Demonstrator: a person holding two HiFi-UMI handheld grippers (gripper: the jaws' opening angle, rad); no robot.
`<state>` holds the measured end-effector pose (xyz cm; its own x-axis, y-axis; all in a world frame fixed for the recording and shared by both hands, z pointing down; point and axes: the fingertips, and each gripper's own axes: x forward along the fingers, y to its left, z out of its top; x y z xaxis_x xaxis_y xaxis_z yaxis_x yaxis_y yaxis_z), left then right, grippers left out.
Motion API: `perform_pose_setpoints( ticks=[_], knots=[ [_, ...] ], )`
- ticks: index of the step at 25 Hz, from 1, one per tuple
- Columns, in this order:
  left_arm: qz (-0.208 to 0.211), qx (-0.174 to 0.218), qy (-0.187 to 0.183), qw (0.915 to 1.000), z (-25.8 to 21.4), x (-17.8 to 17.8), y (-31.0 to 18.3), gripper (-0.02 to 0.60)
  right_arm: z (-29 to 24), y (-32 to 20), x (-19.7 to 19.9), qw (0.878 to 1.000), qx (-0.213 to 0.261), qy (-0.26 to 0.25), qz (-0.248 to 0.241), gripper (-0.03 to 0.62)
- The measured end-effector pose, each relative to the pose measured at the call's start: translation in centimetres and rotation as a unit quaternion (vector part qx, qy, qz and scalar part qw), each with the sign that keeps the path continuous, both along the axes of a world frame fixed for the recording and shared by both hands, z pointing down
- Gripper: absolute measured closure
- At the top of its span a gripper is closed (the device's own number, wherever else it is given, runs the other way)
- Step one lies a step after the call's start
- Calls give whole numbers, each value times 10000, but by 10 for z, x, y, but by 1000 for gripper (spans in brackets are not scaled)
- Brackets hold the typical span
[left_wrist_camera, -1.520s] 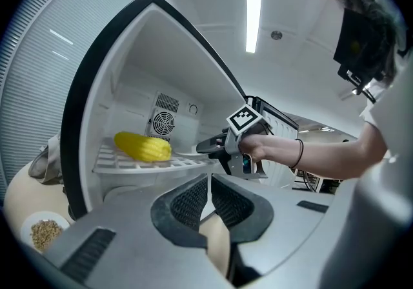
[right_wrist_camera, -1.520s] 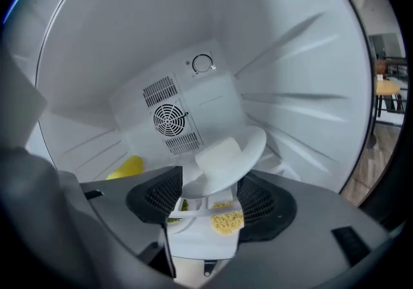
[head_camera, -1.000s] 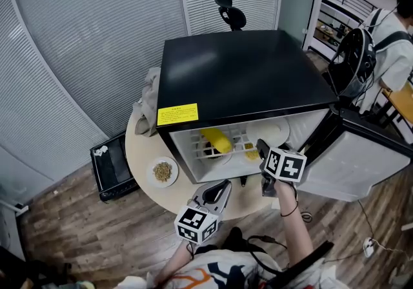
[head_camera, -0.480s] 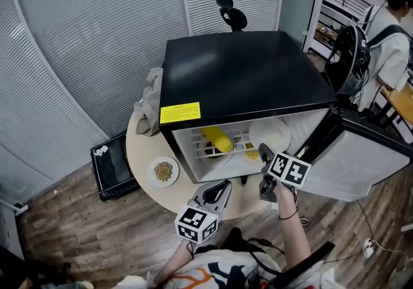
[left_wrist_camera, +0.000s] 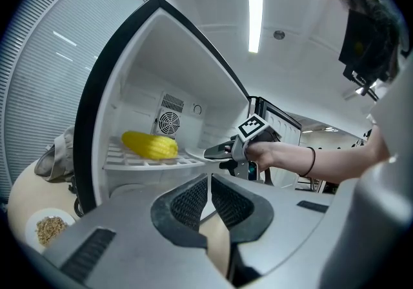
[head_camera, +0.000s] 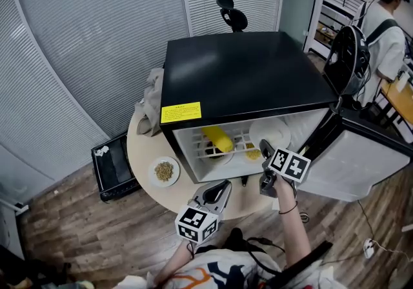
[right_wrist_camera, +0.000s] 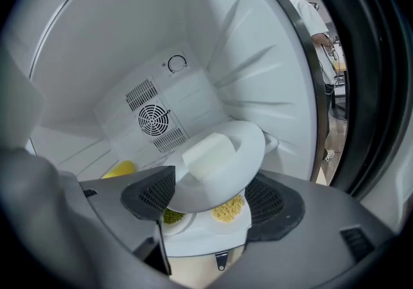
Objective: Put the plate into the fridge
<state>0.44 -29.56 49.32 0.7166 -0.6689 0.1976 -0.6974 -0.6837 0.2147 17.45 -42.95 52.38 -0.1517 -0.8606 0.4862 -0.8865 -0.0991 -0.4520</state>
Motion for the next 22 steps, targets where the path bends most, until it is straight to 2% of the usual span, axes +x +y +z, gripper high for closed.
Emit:
perform_pose_setpoints(
  ticks=[22],
  knots=[
    [80, 1, 40, 10000, 0, -1, 0, 554, -26, 35, 6, 9985, 485, -187, 154, 269]
  ],
)
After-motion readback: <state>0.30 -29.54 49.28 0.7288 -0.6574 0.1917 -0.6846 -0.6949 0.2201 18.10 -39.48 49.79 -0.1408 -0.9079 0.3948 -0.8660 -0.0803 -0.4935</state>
